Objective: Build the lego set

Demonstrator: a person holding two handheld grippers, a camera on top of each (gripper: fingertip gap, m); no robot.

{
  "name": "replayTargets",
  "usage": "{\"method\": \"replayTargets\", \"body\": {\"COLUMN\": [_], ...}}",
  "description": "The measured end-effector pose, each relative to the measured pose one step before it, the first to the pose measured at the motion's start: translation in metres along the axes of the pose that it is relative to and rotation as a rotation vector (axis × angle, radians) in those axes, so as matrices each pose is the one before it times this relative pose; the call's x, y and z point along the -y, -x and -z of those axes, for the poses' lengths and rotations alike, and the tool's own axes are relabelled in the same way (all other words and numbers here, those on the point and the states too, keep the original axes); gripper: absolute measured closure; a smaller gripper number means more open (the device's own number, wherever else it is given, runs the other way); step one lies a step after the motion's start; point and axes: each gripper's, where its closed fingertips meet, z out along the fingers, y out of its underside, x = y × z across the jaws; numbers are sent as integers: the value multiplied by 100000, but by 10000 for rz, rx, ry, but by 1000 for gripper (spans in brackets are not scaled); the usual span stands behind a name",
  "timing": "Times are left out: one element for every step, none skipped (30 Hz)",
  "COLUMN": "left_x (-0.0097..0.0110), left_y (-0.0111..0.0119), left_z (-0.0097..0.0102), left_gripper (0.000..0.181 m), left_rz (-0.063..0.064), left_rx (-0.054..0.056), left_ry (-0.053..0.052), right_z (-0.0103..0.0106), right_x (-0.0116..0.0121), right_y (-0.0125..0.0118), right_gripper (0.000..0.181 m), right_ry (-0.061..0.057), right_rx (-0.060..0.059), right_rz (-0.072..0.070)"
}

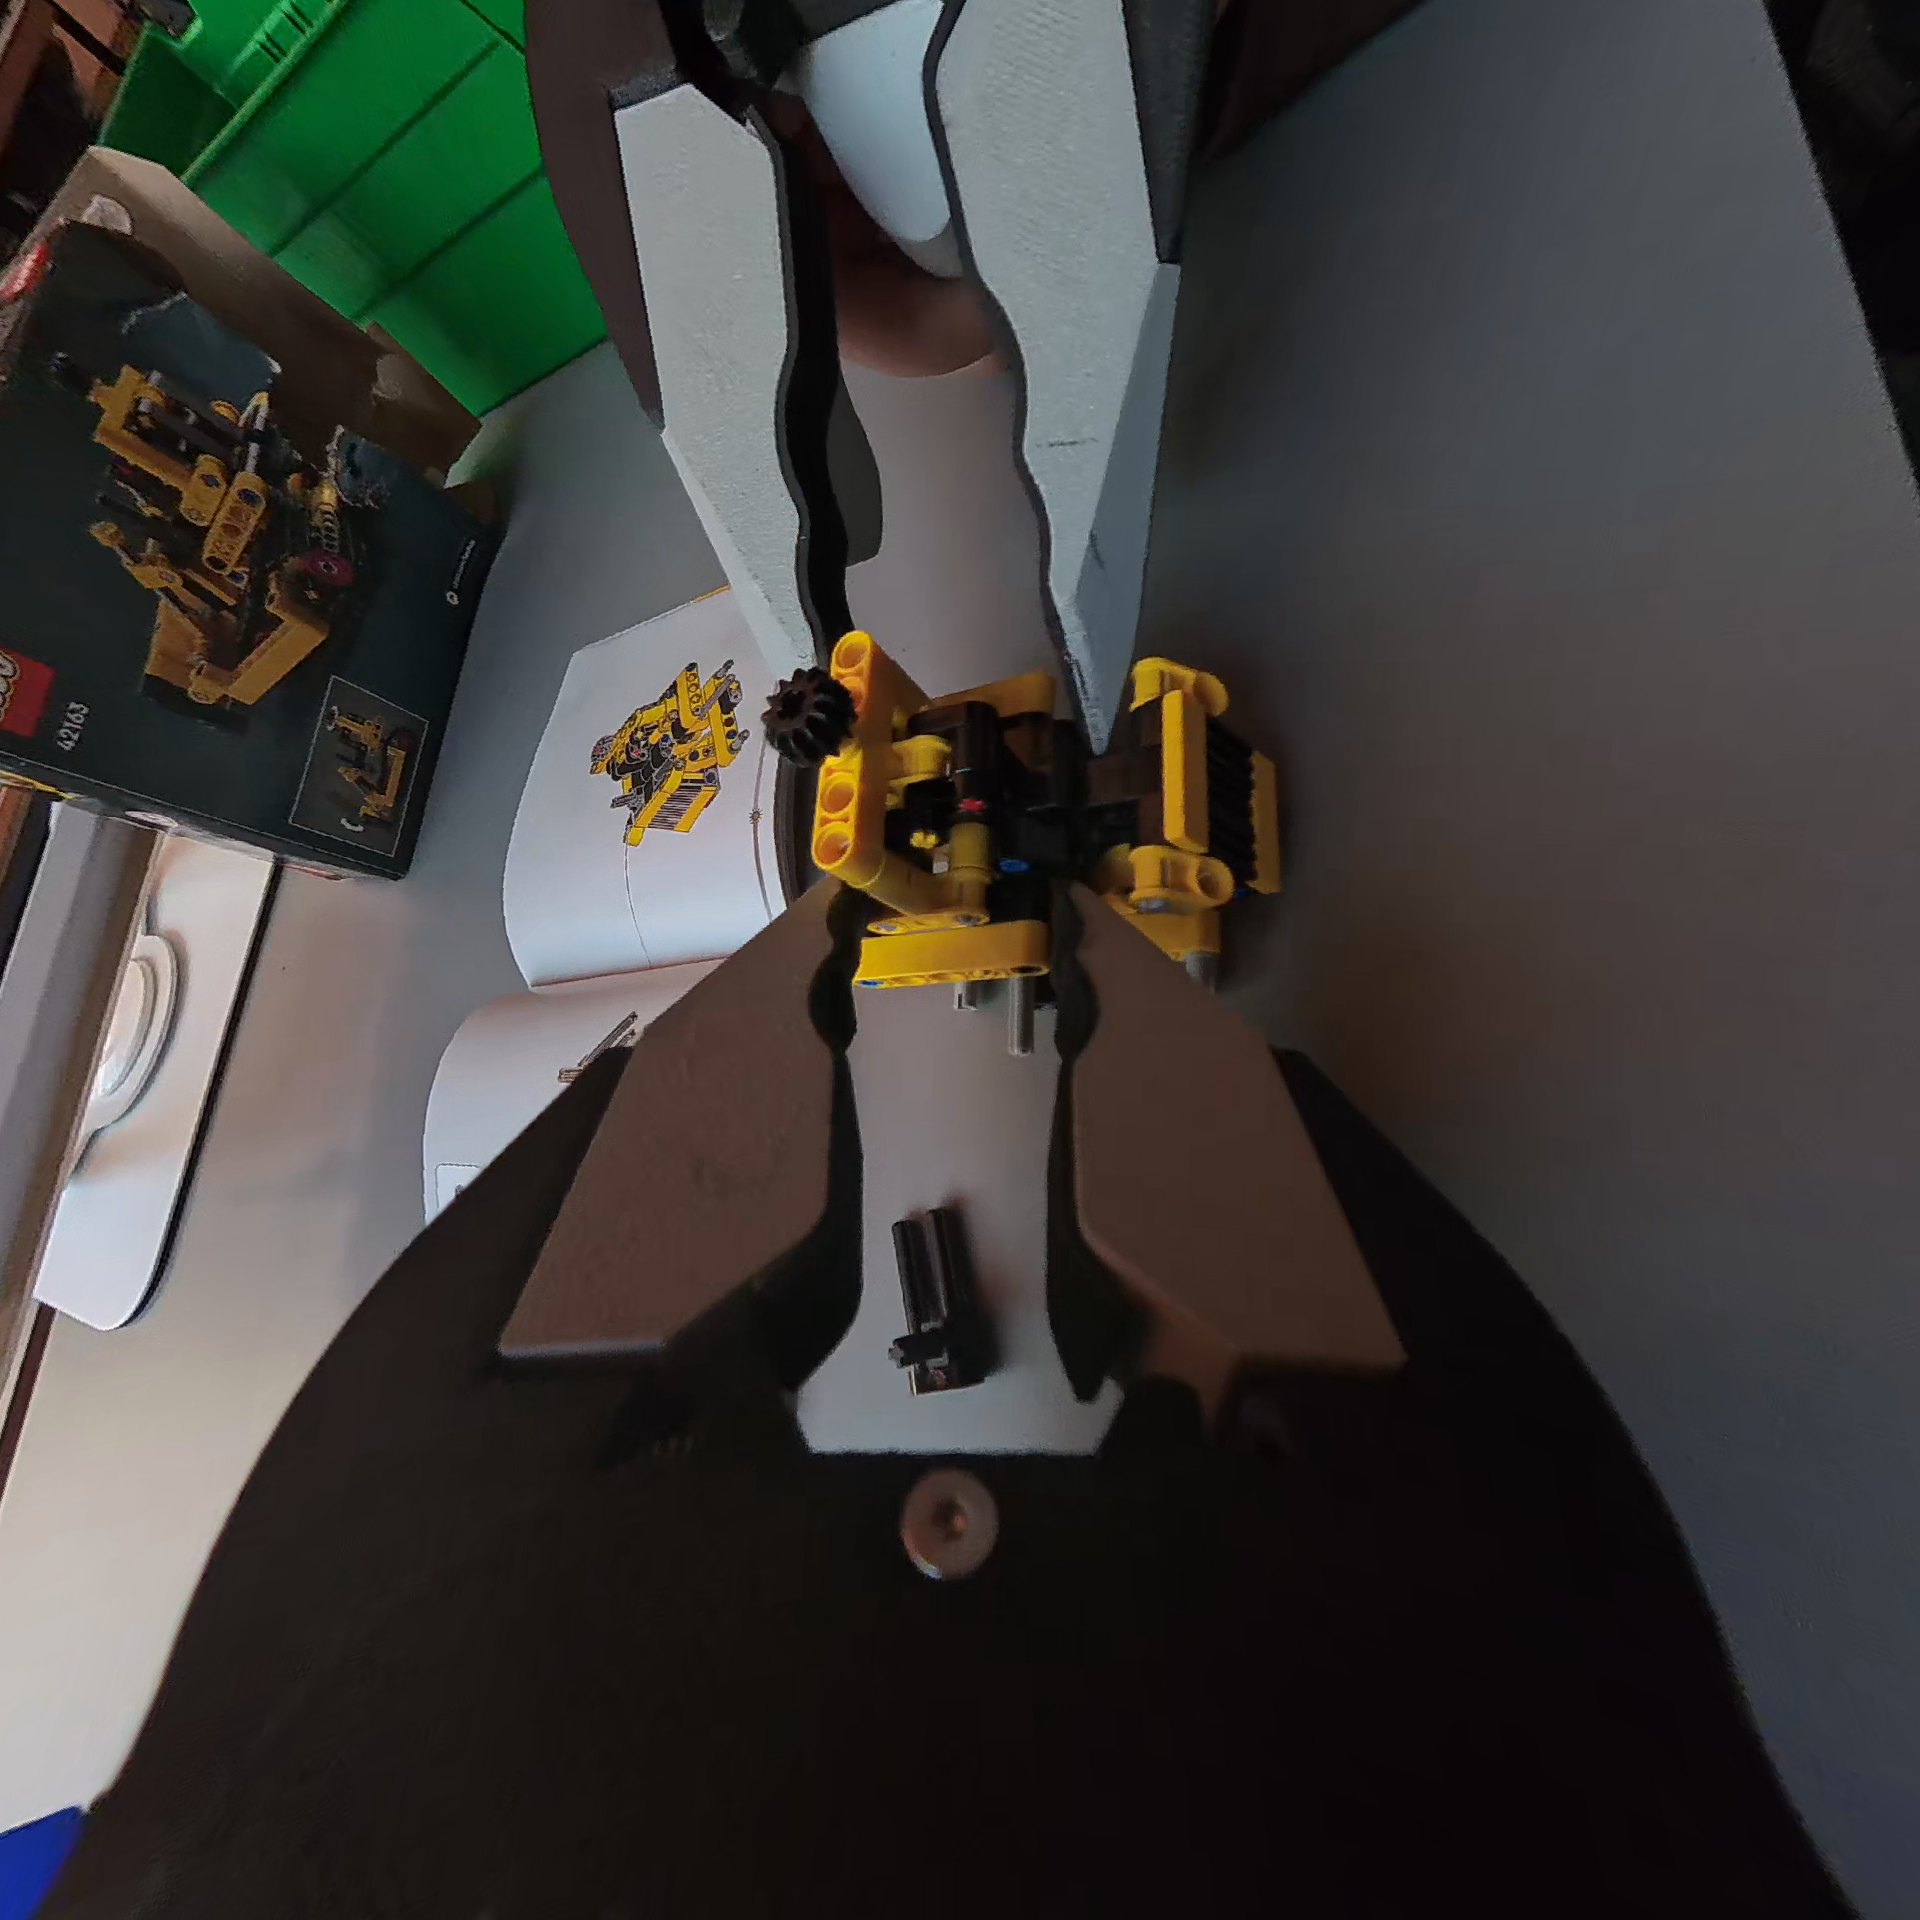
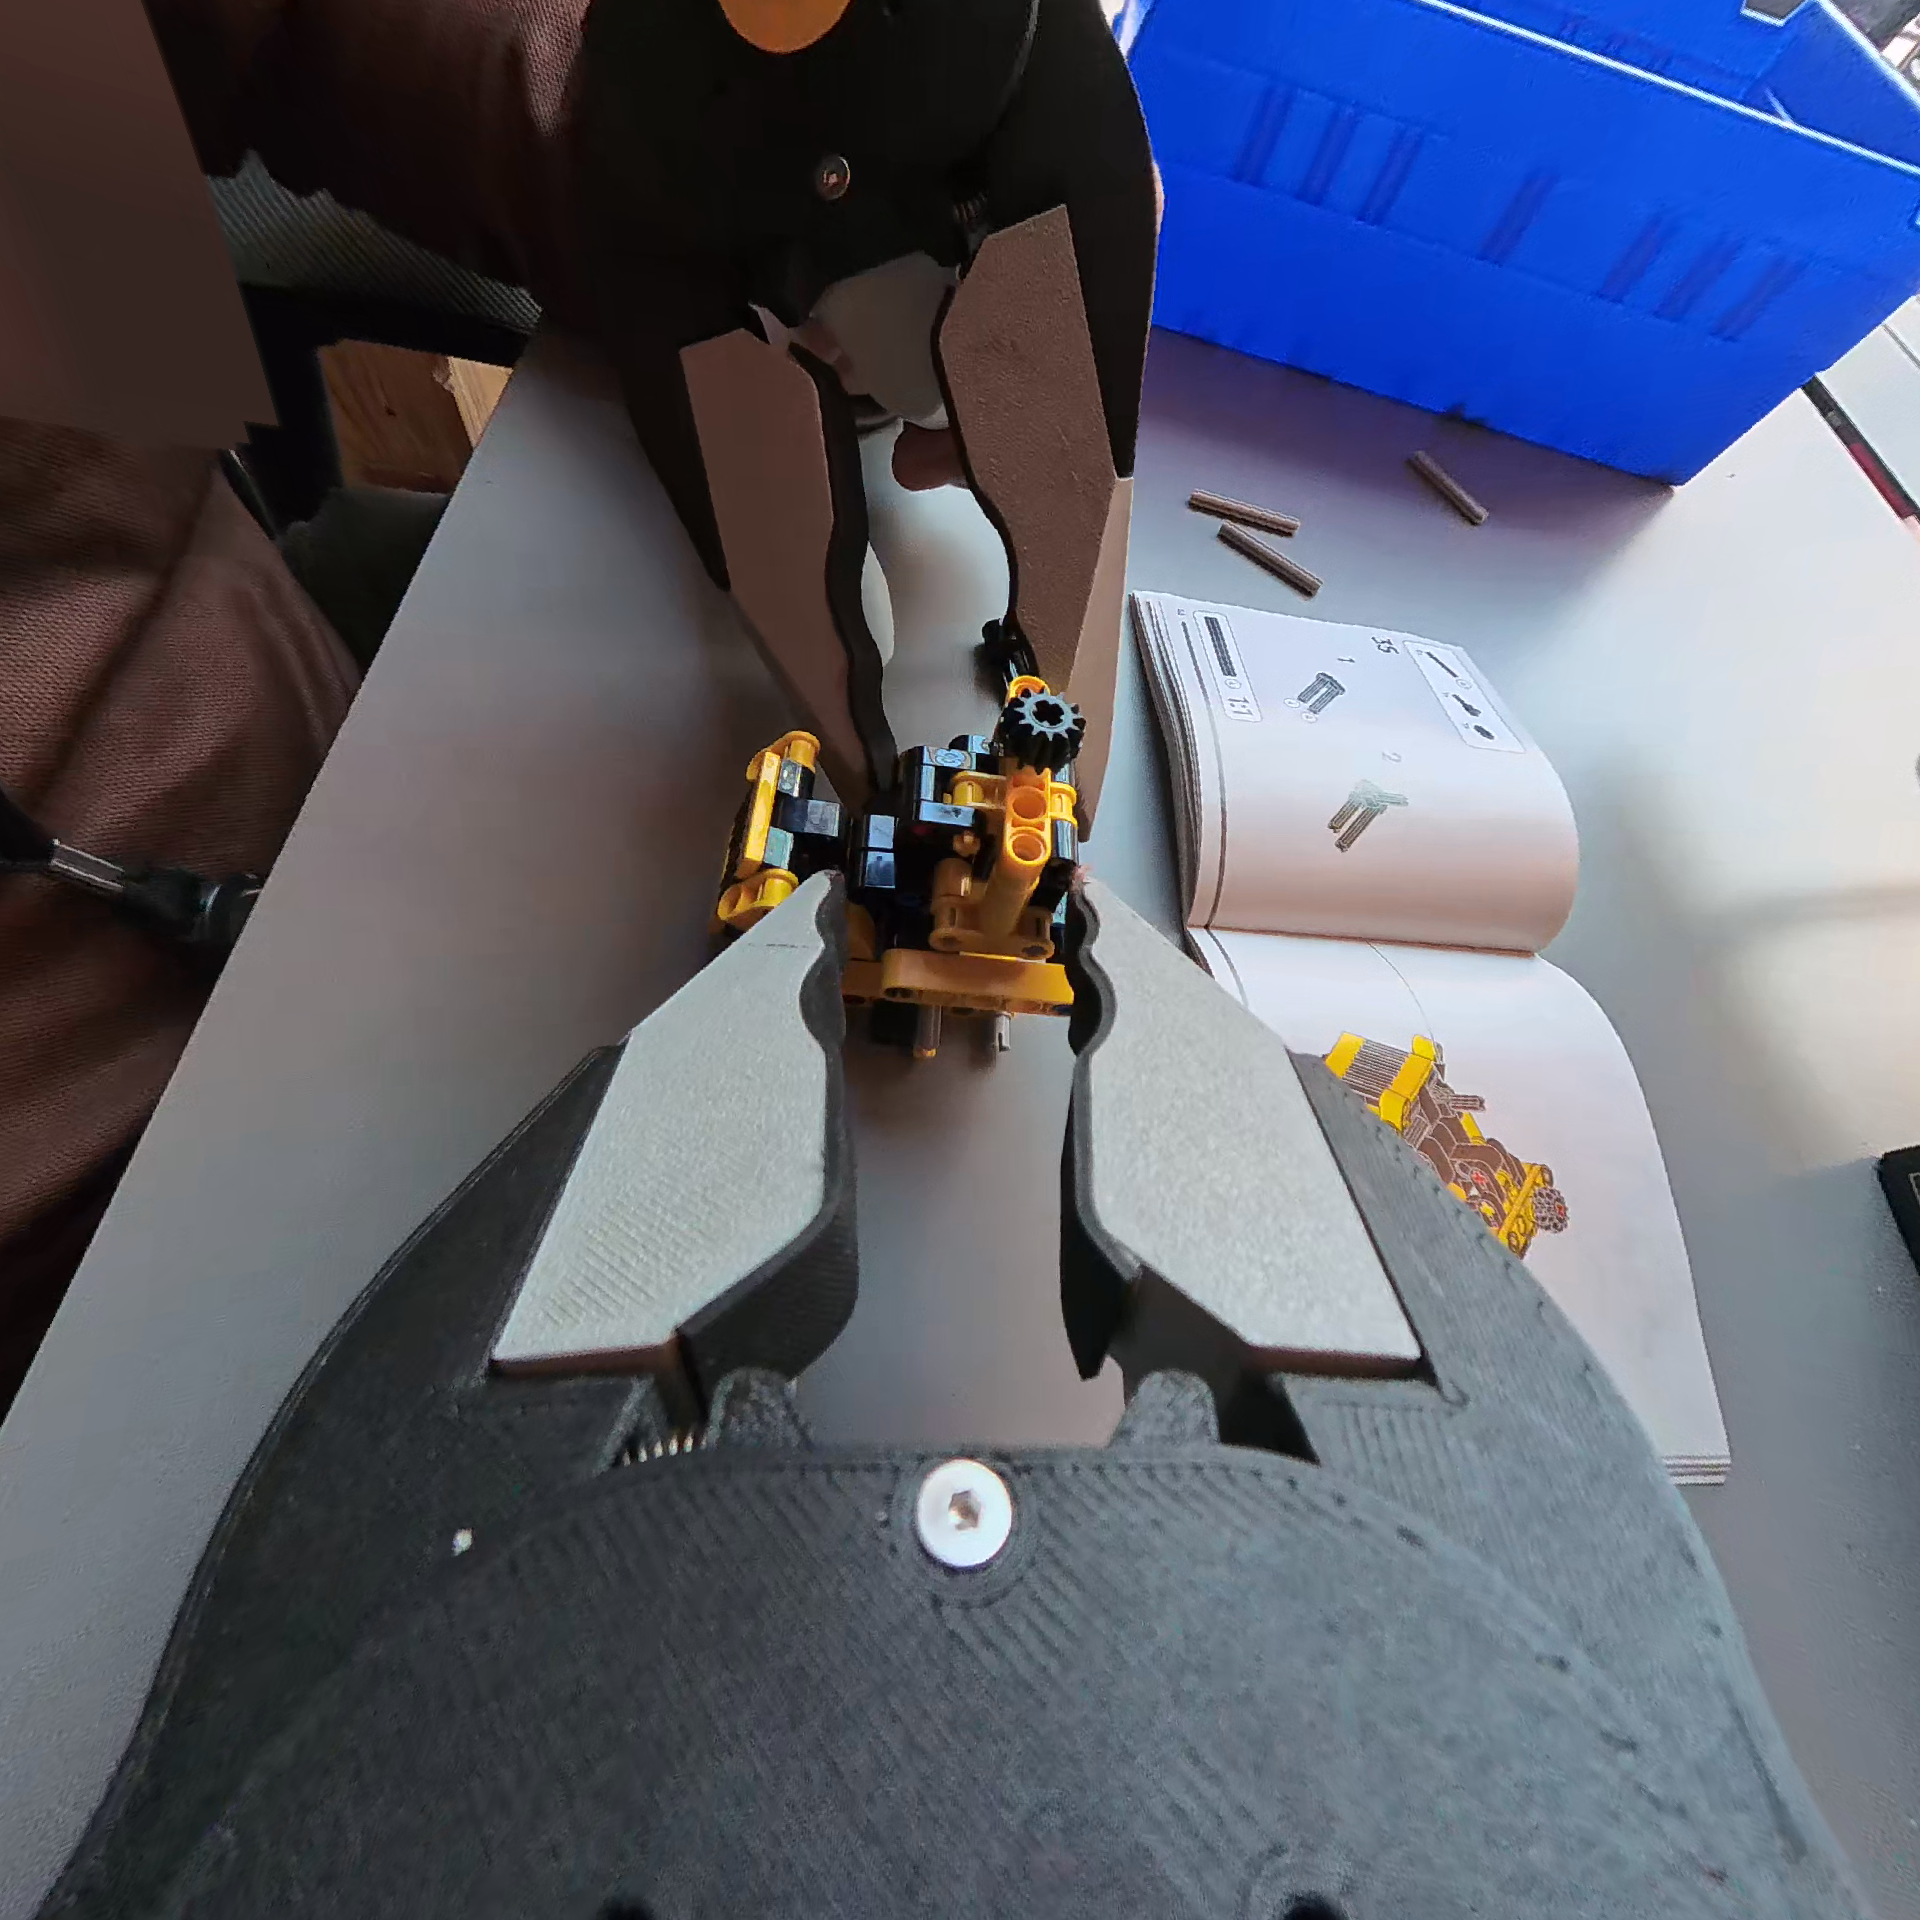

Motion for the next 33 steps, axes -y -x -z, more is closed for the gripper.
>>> {"method": "replayTargets", "body": {"left_x": [-5,12,15,16,13,5,-2,-6,-3,3,-10,3,1,-12,5,12,-1,1,8,0,-4,1,-7,0,1,0,3,0,-8,-12,13,-5,-16], "left_y": [-1,-8,2,-10,0,12,4,5,-2,-4,-7,1,-3,-5,-6,-7,-11,-1,5,1,4,-3,6,2,-5,-9,-9,3,-16,-15,-24,-32,3], "left_z": [4,-2,7,3,0,2,-2,2,2,2,9,6,8,6,12,4,14,7,3,-5,-3,-2,-8,3,3,8,2,-10,-2,9,35,30,6], "left_gripper": [147,148,148,148,148,148,148,148,148,148,148,148,148,148,148,148,148,147,147,147,147,147,147,147,147,148,147,147,147,147,147,147,147], "left_rz": [63,66,68,65,70,77,54,42,33,19,19,18,23,27,29,36,49,43,30,27,21,13,6,22,38,45,36,40,73,103,77,77,54], "left_rx": [-47,-47,-43,-40,-39,-41,-34,-22,-10,-1,-4,-6,-11,-11,-9,-15,-25,-25,-23,-17,-13,-9,-3,-12,-26,-38,-30,-26,-53,-88,-91,-83,-45], "left_ry": [-34,-25,-21,-23,-24,-10,-7,-6,-5,4,14,10,7,6,-2,-11,-16,-16,-16,-6,2,7,8,9,12,14,11,5,0,8,18,24,13], "right_z": [-5,-1,-9,5,-3,-4,-6,6,-12,1,-6,3,-9,-5,0,4,-6,0,-3,7,-3,0,-4,4,0,0,1,0,-5,-2,-8,-6,-12], "right_x": [-1,-7,-2,-5,0,-10,2,-5,-5,1,-3,2,-2,-6,3,-2,-5,0,-4,1,-3,-2,2,-3,0,0,-3,-2,4,4,5,-7,7], "right_y": [0,-2,-5,1,-9,-6,-12,-5,-2,-2,14,0,2,5,7,-2,8,4,-5,-7,-6,-1,0,-2,1,7,-5,-2,-1,8,10,12,-4], "right_gripper": [142,142,142,142,143,143,143,143,142,142,142,143,143,143,143,143,143,143,143,143,143,142,143,143,143,143,143,143,143,143,143,143,143], "right_ry": [3,0,-1,1,3,5,5,4,3,3,4,3,3,2,2,2,1,0,-2,-2,-2,-3,-2,-1,0,0,-2,-2,-4,-3,-1,-1,0], "right_rx": [2,14,16,4,-8,-16,-16,-11,-9,-10,-12,-14,-12,-8,-5,-5,-5,2,13,16,14,11,7,3,2,5,10,12,11,10,19,15,1], "right_rz": [-6,-19,-20,-4,8,11,8,6,9,15,20,21,16,11,11,12,11,0,-17,-22,-15,-9,-6,-2,1,0,-4,-3,3,8,15,15,9]}}
